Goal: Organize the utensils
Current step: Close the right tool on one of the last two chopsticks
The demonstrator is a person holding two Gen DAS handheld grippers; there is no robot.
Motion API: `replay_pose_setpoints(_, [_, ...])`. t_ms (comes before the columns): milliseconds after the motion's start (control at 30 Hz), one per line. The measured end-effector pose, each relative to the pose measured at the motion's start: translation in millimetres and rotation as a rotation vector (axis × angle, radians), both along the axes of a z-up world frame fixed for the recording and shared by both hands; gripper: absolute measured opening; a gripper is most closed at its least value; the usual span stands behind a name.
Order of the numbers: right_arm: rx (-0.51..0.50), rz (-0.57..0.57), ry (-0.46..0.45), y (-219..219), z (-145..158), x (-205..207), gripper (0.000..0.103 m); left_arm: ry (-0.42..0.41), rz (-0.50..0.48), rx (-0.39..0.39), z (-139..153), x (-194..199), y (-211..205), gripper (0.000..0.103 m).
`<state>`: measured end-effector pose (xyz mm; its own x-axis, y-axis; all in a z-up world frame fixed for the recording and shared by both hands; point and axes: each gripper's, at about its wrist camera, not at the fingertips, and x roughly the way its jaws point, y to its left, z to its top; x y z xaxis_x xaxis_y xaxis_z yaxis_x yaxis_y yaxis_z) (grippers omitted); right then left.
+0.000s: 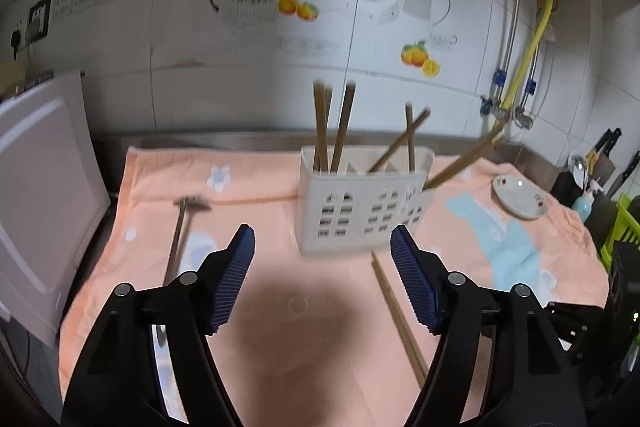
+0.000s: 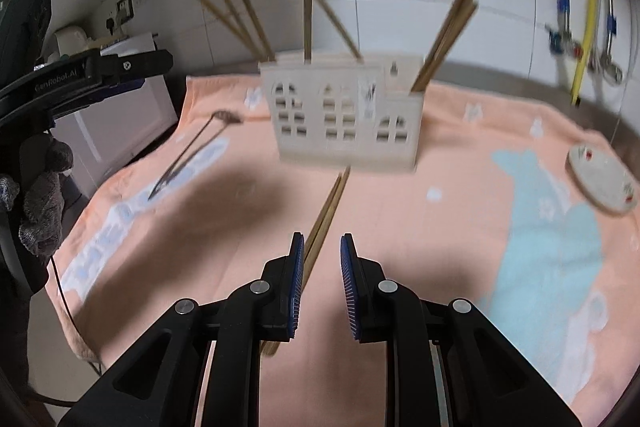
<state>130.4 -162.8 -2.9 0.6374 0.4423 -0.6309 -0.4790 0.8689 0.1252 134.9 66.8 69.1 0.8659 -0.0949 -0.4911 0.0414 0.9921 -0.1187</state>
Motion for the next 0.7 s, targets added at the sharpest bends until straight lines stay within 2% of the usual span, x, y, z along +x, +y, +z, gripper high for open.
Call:
replay_pose_setpoints(33, [0.004, -0.001, 0.021, 2, -8, -2, 0.019, 0.007, 0.005, 0.001, -4, -1, 0, 0.077])
replay_pose_setpoints(333, [0.001, 0.004, 0.122, 18, -48, -7, 0.017, 0.06, 0.073, -0.034, -40, -15, 8, 0.086])
replay_pose_setpoints(700, [0.004, 0.004, 0.172, 28, -65, -3, 0.012, 0.096, 0.105, -0.058, -61, -22, 17, 0.088])
